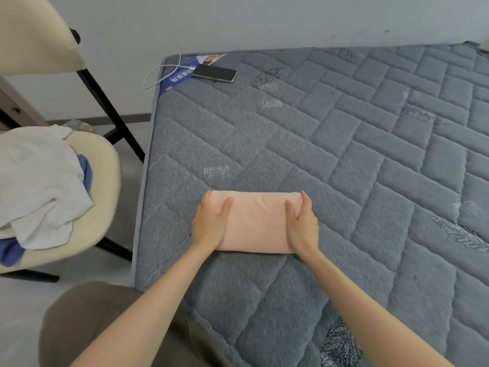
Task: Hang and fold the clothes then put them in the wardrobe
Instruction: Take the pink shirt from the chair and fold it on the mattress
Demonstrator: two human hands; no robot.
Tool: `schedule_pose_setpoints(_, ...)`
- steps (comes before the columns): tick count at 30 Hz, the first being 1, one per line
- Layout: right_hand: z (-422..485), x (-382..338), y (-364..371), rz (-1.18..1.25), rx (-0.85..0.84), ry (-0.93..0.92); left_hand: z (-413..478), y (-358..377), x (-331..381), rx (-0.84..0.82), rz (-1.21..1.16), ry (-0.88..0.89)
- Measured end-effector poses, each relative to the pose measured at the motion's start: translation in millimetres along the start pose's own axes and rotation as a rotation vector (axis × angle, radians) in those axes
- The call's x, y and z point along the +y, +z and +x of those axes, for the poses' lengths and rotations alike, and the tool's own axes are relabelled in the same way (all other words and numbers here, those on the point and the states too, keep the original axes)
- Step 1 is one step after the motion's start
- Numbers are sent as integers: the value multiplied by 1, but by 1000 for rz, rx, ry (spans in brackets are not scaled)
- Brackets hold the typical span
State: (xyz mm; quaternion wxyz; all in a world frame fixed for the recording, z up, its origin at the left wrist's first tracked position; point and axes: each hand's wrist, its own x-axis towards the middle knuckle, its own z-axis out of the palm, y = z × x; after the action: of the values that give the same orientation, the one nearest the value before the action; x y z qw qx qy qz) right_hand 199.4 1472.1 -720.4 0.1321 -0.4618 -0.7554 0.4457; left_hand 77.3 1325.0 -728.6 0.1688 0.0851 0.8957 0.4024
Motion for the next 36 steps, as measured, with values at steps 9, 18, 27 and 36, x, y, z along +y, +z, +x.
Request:
schedule_pose_setpoints(9,2,-70,-5,30,-38,-133,11,-56,22,107,-159,55)
schedule_pose_setpoints(18,-43,-172,24,80,-114,-366,-10,-177,25,366,-267,115)
schedule_pose_setpoints(27,-136,-246,93,104,-313,-573,-61,-300,-49,560,-259,48)
schedule_pose_setpoints(36,-242,-290,193,110,-551,-718,-123,-400,-160,770,-307,-83)
